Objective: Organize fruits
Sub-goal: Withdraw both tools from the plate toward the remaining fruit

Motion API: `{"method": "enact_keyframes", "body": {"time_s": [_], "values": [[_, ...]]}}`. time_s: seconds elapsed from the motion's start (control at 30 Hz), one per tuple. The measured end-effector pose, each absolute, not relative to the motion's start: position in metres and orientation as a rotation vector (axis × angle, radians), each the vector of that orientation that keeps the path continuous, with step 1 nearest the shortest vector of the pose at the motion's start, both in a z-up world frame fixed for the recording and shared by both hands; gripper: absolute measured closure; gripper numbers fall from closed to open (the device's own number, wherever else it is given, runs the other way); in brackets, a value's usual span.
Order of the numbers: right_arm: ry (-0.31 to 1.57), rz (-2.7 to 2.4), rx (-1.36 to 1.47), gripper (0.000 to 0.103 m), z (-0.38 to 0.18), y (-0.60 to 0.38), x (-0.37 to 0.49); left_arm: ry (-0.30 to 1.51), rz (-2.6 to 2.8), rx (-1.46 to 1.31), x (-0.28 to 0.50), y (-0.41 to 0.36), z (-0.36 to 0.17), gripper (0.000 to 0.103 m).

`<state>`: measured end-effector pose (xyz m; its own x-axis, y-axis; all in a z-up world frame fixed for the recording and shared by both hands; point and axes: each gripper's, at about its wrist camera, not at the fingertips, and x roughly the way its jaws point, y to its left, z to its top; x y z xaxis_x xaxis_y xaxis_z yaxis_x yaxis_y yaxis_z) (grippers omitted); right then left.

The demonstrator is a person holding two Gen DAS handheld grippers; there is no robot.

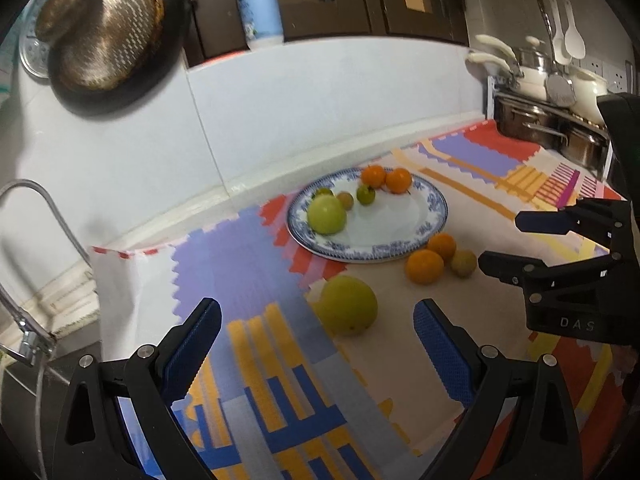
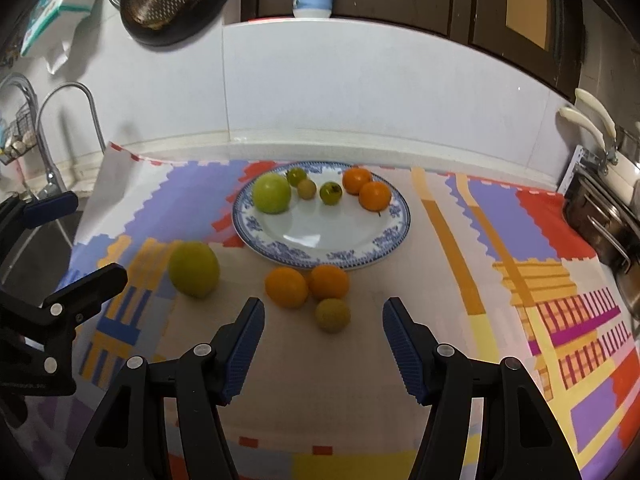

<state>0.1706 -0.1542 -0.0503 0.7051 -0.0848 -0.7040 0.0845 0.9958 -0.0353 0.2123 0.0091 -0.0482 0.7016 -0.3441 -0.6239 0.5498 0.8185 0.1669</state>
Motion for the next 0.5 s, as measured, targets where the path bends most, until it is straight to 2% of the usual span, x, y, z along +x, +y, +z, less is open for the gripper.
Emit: {"method": "enact_keyframes", "body": {"time_s": [0.27,0.5], "values": [[0.844,-0.102,0.018,0.041,-0.072,-0.160,0.184,0.692,-0.534,0.365,0.234,-0.001,-0.078,0.005],[0.877,-0.097,0.028,0.049,-0.084,-0.167,0.196,0.733,-0.547,0.359,0.249,-0.008,-0.093,0.009]]}}
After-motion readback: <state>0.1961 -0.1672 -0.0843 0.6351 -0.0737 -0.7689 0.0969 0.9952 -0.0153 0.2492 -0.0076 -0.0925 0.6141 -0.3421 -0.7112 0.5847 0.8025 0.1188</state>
